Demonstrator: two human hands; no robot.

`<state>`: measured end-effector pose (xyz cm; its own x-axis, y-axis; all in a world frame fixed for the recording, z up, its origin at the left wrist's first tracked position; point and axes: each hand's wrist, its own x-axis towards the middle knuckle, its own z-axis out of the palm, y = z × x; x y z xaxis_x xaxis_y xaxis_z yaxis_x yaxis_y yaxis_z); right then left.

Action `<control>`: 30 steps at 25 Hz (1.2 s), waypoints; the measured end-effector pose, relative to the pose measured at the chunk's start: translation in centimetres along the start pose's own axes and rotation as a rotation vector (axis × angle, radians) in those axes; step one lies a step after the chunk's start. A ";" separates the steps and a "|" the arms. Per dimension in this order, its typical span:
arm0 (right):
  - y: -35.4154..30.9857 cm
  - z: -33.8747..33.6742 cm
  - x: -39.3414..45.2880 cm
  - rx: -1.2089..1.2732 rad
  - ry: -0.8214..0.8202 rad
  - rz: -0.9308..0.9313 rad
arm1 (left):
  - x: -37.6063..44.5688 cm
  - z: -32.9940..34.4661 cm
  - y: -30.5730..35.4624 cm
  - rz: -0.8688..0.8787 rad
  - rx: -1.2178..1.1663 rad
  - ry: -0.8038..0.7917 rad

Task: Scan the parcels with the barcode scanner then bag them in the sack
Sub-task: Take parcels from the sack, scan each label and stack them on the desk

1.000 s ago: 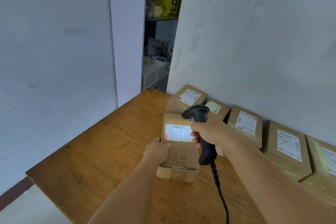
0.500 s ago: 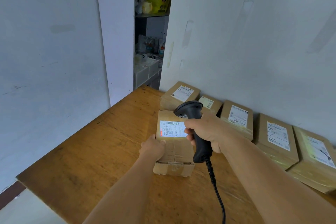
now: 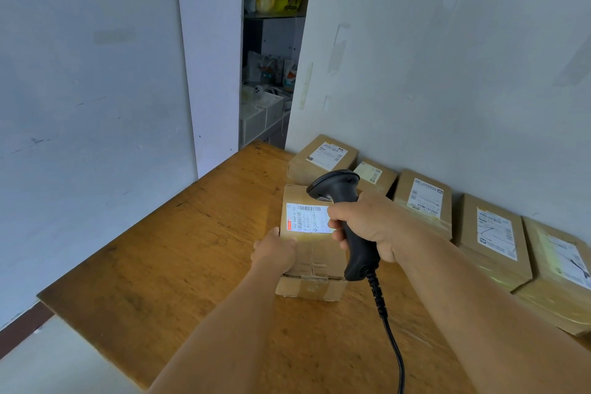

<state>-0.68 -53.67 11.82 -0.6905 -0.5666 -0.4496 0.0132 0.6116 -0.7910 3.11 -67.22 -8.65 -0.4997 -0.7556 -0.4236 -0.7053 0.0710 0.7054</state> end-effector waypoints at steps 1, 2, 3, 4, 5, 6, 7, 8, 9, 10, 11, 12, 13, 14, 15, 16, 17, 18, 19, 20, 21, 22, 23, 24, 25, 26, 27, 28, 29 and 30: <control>0.0 0.0 -0.1 -0.006 -0.002 0.000 | 0.0 0.0 0.0 -0.005 -0.004 0.002; 0.0 -0.1 -0.2 -0.013 -0.001 0.001 | 0.0 0.0 0.0 -0.007 -0.003 0.005; 0.1 -0.2 -0.2 -0.019 0.001 0.002 | 0.0 0.1 0.0 -0.006 -0.003 0.007; 0.1 -0.3 -0.3 -0.024 0.001 0.004 | -0.1 0.1 0.0 -0.005 -0.008 0.007; 0.2 -0.4 -0.4 -0.028 0.000 0.007 | -0.1 0.1 0.0 -0.002 -0.015 0.009; 0.2 -0.5 -0.4 -0.033 -0.003 0.010 | -0.1 0.1 0.0 0.000 -0.021 0.009; 0.2 -0.6 -0.5 -0.037 -0.005 0.011 | -0.1 0.1 0.1 -0.001 -0.026 0.011; 0.2 -0.7 -0.5 -0.036 -0.006 0.010 | -0.1 0.1 0.1 -0.007 -0.027 0.011; 0.2 -0.7 -0.5 -0.030 -0.004 0.007 | -0.1 0.1 0.2 -0.010 -0.022 0.015; 0.2 -0.8 -0.5 -0.023 0.001 0.001 | -0.1 0.1 0.3 -0.012 -0.013 0.017; 0.1 -0.8 -0.4 -0.018 0.007 -0.005 | -0.2 0.1 0.4 -0.010 -0.003 0.019; 0.1 -0.8 -0.4 -0.013 0.013 -0.010 | -0.2 0.1 0.4 -0.007 0.004 0.020; 0.1 -0.9 -0.3 -0.009 0.017 -0.014 | -0.2 0.1 0.4 -0.004 0.006 0.022; 0.2 -0.9 -0.2 -0.004 0.017 -0.016 | -0.2 0.0 0.4 -0.005 0.005 0.021; 0.3 -0.9 -0.1 0.000 0.017 -0.017 | -0.1 0.1 0.4 -0.005 0.001 0.022; 0.4 -0.9 0.0 0.009 0.020 -0.018 | -0.1 0.1 0.4 -0.011 -0.002 0.018; 0.7 -0.8 0.4 0.028 0.028 -0.017 | 0.0 0.1 0.4 -0.016 0.001 0.013; 1.0 -0.7 0.9 0.056 0.043 -0.010 | 0.0 0.1 0.4 -0.026 0.012 0.004; 1.5 -0.5 1.5 0.067 0.063 -0.002 | 0.0 0.1 0.4 -0.038 0.023 -0.002; 2.3 -0.3 2.2 0.050 0.089 0.008 | -0.1 0.1 0.4 -0.065 0.023 -0.012; 3.4 0.0 2.9 0.017 0.119 0.023 | -0.2 0.1 0.3 -0.093 0.021 -0.015; 4.6 0.5 3.6 -0.010 0.143 0.044 | -0.5 0.0 0.3 -0.114 0.026 -0.019; 5.9 1.0 4.1 -0.021 0.154 0.071 | -0.7 0.0 0.4 -0.120 0.036 -0.017; 7.2 1.6 4.5 -0.023 0.159 0.098 | -1.0 -0.2 0.5 -0.121 0.033 -0.019; 8.3 2.1 4.8 -0.026 0.163 0.115 | -1.3 -0.2 0.4 -0.115 0.015 -0.014; 9.2 2.5 4.9 -0.028 0.169 0.123 | -1.9 -0.3 0.3 -0.106 -0.023 -0.013; 9.7 2.8 4.9 -0.031 0.174 0.117 | -2.6 -0.5 0.2 -0.089 -0.078 -0.007; 9.9 2.8 4.7 -0.028 0.177 0.098 | -3.4 -0.7 0.0 -0.075 -0.150 -0.009; 10.0 2.8 4.5 -0.023 0.176 0.072 | -4.6 -1.0 -0.2 -0.069 -0.238 -0.018; 10.1 2.6 4.0 -0.016 0.174 0.043 | -6.0 -1.4 -0.4 -0.070 -0.328 -0.043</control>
<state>-1.47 -51.24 0.98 -0.8042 -0.4367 -0.4031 0.0345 0.6429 -0.7652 7.04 -63.61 -5.58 -0.4811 -0.7227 -0.4963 -0.5426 -0.1992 0.8160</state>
